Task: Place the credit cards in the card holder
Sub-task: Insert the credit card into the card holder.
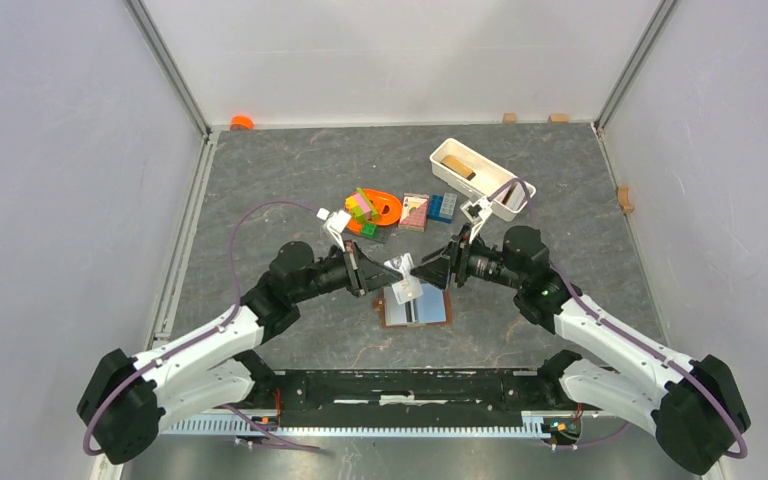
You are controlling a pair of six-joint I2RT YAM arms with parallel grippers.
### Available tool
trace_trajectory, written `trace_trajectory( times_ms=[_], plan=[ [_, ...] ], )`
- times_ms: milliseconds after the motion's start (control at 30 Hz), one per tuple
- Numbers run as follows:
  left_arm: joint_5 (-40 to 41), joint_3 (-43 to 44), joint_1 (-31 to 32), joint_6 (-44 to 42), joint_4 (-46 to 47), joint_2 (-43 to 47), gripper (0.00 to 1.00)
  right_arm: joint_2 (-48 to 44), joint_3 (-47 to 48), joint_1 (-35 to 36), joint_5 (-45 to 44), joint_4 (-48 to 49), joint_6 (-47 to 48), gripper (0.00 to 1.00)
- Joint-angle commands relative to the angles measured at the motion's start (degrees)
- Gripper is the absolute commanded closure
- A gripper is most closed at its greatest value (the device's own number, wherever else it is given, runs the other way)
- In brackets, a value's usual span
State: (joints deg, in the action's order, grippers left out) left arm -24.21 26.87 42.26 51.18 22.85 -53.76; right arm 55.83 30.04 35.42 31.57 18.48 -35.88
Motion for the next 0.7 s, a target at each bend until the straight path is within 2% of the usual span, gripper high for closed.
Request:
trace_trajectory(
  times_ms=[0,167,333,667],
  plan=[
    [1.8,1.1,0.2,-1.4,-11.8,-5.0,0.98,0.6,-0.1,0.2,-11.6,-14.5,8.8,0.36],
    [-2.4,3.1,0.2,-2.0,-14.0,-16.5,0.98,2.5,-4.3,0.2,-17.4,-18.2,9.5,0.31],
    [-4.9,5.4,0.1,-2.4,-12.2,-26.5,0.98,3.3,-7.2,0.2,-20.2,-18.3,10.2,0.33],
    [-8.5,8.9,-1.5,-0.5,-5.9,-38.5,0.98,2.8,-8.3,0.2,-22.4,-20.6,10.4,0.33]
  ],
)
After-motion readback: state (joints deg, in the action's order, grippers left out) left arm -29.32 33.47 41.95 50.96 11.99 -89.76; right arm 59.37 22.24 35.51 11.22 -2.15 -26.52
